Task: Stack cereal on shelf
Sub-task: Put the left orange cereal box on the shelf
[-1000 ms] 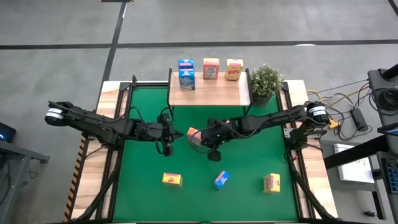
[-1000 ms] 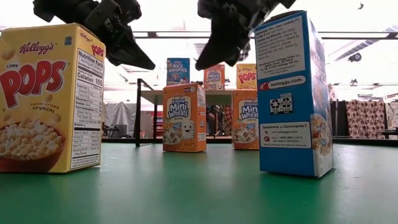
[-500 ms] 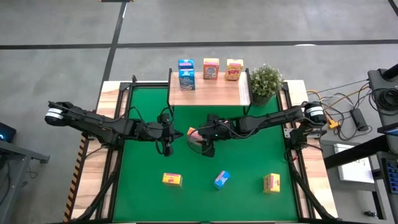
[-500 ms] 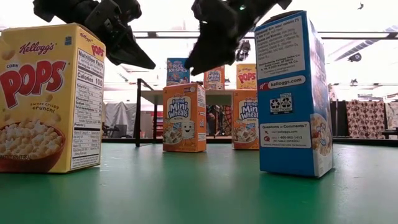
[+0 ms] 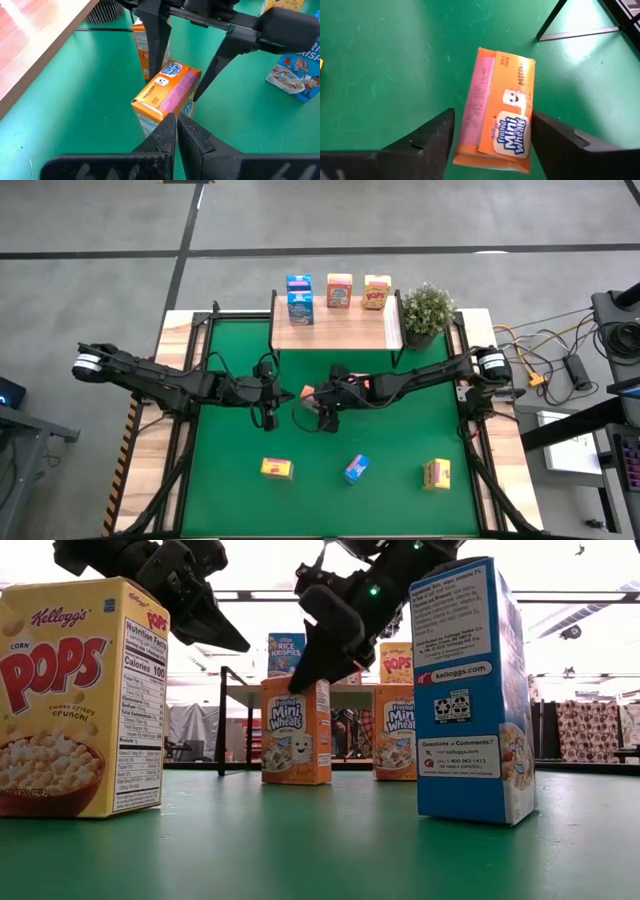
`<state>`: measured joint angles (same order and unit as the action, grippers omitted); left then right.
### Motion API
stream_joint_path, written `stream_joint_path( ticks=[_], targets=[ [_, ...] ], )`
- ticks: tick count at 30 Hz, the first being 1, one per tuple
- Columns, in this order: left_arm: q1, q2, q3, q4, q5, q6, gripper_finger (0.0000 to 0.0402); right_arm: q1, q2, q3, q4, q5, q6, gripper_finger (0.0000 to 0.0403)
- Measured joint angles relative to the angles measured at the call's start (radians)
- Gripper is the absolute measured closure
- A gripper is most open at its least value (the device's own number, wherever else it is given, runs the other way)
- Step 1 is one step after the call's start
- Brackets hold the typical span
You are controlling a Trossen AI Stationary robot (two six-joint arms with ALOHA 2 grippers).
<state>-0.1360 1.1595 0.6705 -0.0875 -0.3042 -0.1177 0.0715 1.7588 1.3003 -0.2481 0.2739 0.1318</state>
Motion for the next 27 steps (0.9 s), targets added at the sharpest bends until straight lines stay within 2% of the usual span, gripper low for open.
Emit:
stream_joint_path(
  ticks=[6, 10, 20, 27],
  targets=[
    [0.0, 0.0, 0.0, 0.001, 0.0, 0.0, 0.0402, 0.0, 0.0, 0.0, -0.001, 0.0, -0.001, 0.0231],
    [0.0, 0.0, 0.0, 0.001, 0.0, 0.0, 0.0402, 0.0, 0.0, 0.0, -0.001, 0.0, -0.002, 0.0254],
    [0.0, 0.0, -0.002, 0.001, 0.0, 0.0, 0.0402, 0.0, -0.042, 0.0, -0.016, -0.009, -0.02, 0.0252],
    [0.0, 0.0, -0.004, 0.002, 0.0, 0.0, 0.0402, -0.007, -0.162, 0.0, -0.098, -0.048, -0.041, 0.0262]
  ],
)
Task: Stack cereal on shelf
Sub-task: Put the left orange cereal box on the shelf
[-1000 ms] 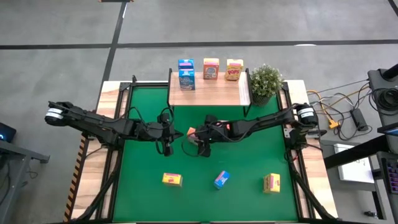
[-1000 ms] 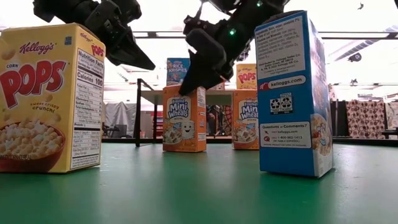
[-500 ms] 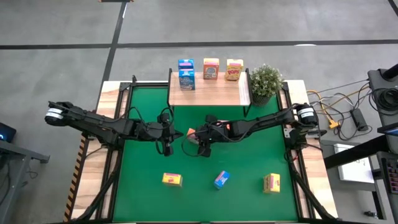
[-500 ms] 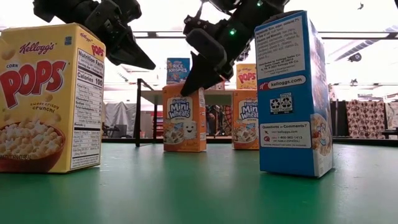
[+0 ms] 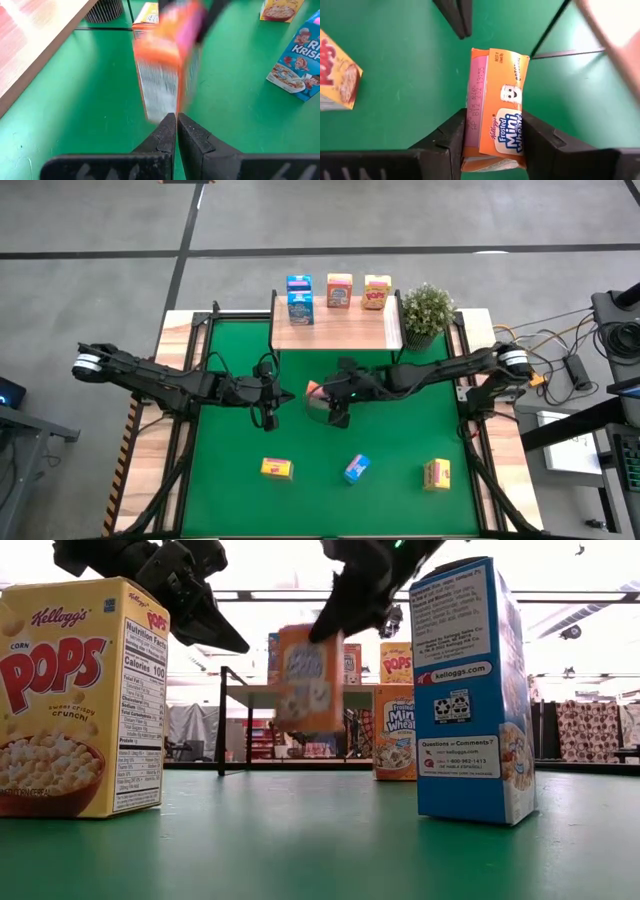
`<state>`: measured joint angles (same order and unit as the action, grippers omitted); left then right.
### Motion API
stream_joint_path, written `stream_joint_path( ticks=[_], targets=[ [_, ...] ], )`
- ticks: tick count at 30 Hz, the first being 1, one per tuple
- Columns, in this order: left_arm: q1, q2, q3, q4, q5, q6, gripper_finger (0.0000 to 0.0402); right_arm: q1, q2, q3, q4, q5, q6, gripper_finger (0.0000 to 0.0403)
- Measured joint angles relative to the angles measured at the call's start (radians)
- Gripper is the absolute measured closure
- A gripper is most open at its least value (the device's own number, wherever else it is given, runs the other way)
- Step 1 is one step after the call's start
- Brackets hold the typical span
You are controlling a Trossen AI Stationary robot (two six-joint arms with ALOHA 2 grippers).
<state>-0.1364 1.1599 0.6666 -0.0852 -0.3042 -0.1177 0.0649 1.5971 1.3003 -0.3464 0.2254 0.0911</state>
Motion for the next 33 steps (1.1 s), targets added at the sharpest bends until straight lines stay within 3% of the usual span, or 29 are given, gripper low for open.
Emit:
stream_joint_path(
  ticks=[12, 16, 24, 33],
  targets=[
    [0.0, 0.0, 0.0, 0.02, 0.0, 0.0, 0.0402, -0.138, -0.22, 0.081, -0.152, 0.003, -0.143, 0.0262],
    [0.0, 0.0, 0.0, 0.018, 0.0, 0.0, 0.0402, -0.227, -0.224, 0.115, -0.154, -0.012, -0.275, 0.0262],
    [0.0, 0.0, 0.0, 0.018, 0.0, 0.0, 0.0402, -0.42, -0.169, 0.156, -0.174, -0.245, -0.404, 0.0262],
    [0.0, 0.0, 0.0, 0.018, 0.0, 0.0, 0.0402, -0.522, -0.111, 0.158, -0.163, -0.265, -0.417, 0.0262]
  ],
)
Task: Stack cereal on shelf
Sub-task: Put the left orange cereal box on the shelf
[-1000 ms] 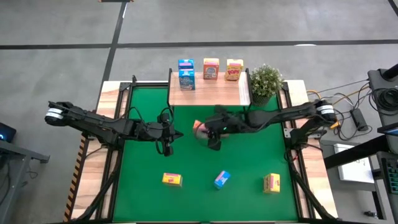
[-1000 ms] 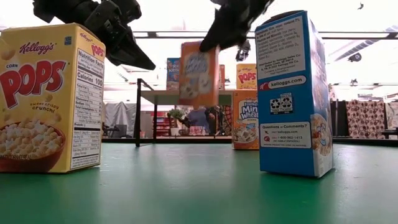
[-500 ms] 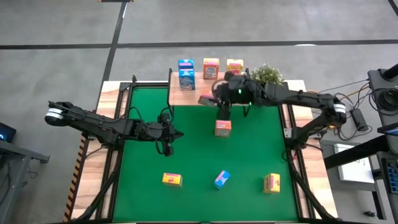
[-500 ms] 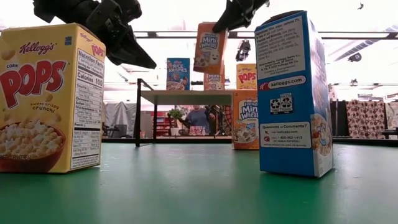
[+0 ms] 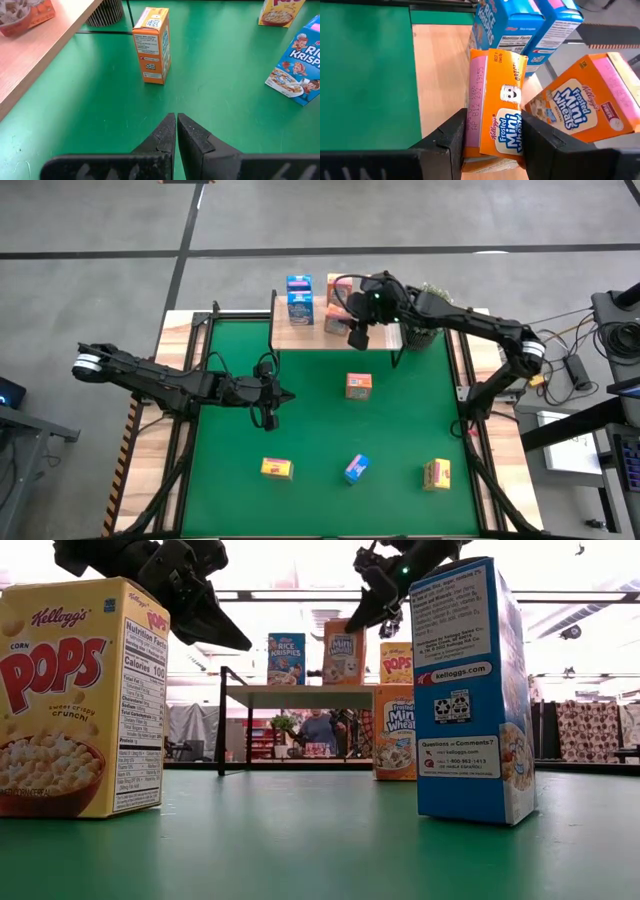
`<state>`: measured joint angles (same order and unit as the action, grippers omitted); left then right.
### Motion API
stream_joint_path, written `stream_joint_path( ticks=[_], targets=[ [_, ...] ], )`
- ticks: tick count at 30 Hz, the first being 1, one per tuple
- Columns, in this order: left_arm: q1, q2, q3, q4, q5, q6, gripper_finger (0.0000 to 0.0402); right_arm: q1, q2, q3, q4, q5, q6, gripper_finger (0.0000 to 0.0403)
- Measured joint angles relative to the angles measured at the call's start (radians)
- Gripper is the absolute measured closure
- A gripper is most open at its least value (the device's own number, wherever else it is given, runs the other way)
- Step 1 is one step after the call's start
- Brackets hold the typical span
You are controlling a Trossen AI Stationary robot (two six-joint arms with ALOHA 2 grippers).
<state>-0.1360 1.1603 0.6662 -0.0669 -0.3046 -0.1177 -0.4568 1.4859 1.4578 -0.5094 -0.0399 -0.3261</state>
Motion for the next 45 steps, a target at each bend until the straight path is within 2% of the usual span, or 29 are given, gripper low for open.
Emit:
stream_joint_path(
  ticks=[12, 30, 41, 45],
  targets=[
    [0.0, 0.0, 0.0, 0.007, 0.0, 0.0, 0.0402, -0.008, 0.015, 0.0, 0.021, -0.032, -0.004, 0.026],
    [0.0, 0.0, 0.0, 0.011, 0.0, 0.0, 0.0402, -0.009, 0.024, -0.003, 0.011, -0.039, 0.026, 0.02],
    [0.0, 0.0, 0.0, 0.014, 0.0, 0.0, 0.0402, -0.009, 0.024, 0.068, 0.002, -0.039, 0.055, 0.0192],
    [0.0, 0.0, 0.003, 0.015, 0.0, 0.0, 0.0402, -0.003, 0.023, 0.146, -0.077, -0.038, 0.109, 0.0193]
  ],
)
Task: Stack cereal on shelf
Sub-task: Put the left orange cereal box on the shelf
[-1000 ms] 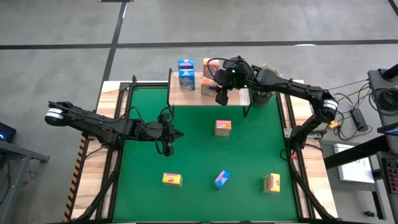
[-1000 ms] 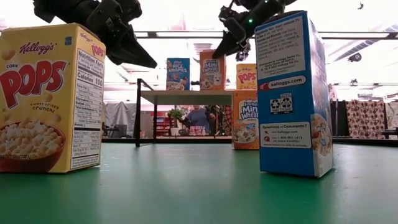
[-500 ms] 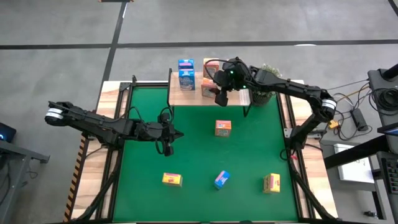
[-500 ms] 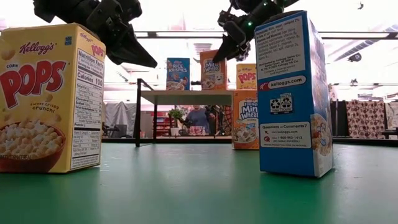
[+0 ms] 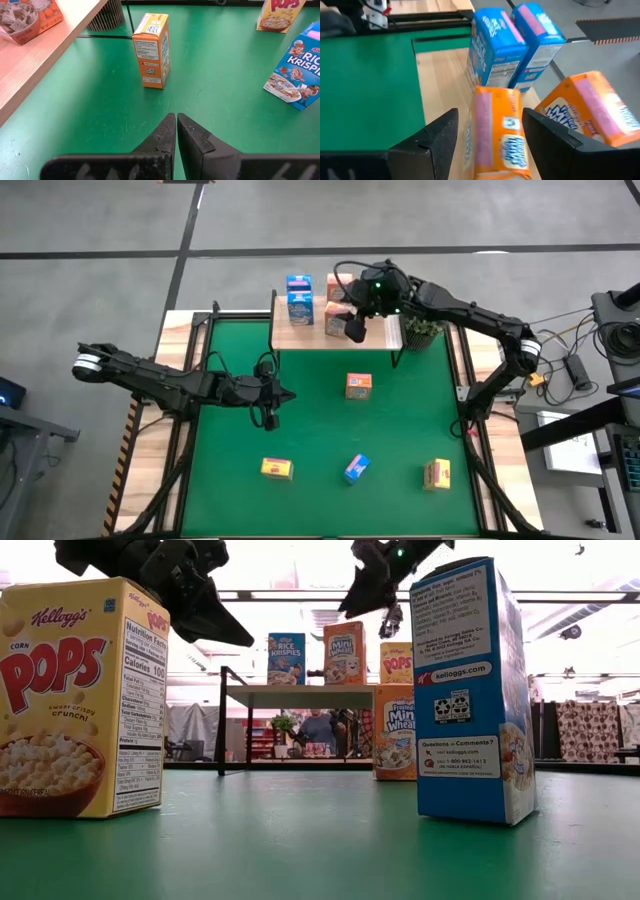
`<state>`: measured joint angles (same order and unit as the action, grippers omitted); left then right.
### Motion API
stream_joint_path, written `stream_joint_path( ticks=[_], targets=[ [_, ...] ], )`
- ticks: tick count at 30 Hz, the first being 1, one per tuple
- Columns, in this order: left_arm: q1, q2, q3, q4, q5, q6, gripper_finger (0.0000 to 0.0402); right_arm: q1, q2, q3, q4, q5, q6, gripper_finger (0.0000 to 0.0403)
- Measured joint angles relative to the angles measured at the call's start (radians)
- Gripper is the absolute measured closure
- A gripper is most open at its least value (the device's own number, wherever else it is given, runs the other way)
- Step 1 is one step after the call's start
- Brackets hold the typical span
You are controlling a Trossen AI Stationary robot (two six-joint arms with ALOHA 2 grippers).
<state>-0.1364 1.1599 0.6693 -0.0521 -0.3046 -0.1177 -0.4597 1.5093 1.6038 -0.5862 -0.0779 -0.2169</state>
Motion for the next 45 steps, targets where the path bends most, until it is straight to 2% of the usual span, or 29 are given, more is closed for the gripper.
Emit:
stream_joint_path(
  ticks=[5, 10, 16, 21, 25, 31, 45],
  targets=[
    [0.0, 0.0, 0.0, 0.0, 0.0, 0.0, 0.0402, 0.037, -0.003, 0.086, -0.07, 0.0, 0.078, 0.0201],
    [0.0, 0.0, 0.0, 0.002, 0.0, 0.0, 0.0402, 0.137, -0.012, 0.094, -0.066, 0.017, 0.082, 0.0229],
    [0.0, 0.0, 0.0, 0.003, 0.0, 0.0, 0.0402, 0.301, -0.016, 0.027, -0.063, 0.265, 0.041, 0.029],
    [0.0, 0.0, 0.0, 0.007, 0.0, 0.0, 0.0402, 0.373, -0.016, -0.103, 0.005, 0.377, 0.053, 0.0351],
    [0.0, 0.0, 0.0, 0.007, 0.0, 0.0, 0.0402, 0.377, -0.016, -0.233, 0.11, 0.475, 0.067, 0.0389],
    [0.0, 0.0, 0.0, 0.007, 0.0, 0.0, 0.0402, 0.359, -0.016, -0.411, 0.37, 0.629, 0.013, 0.0391],
    [0.0, 0.0, 0.0, 0.007, 0.0, 0.0, 0.0402, 0.236, -0.017, -0.514, 0.559, 0.618, -0.046, 0.039]
  ],
)
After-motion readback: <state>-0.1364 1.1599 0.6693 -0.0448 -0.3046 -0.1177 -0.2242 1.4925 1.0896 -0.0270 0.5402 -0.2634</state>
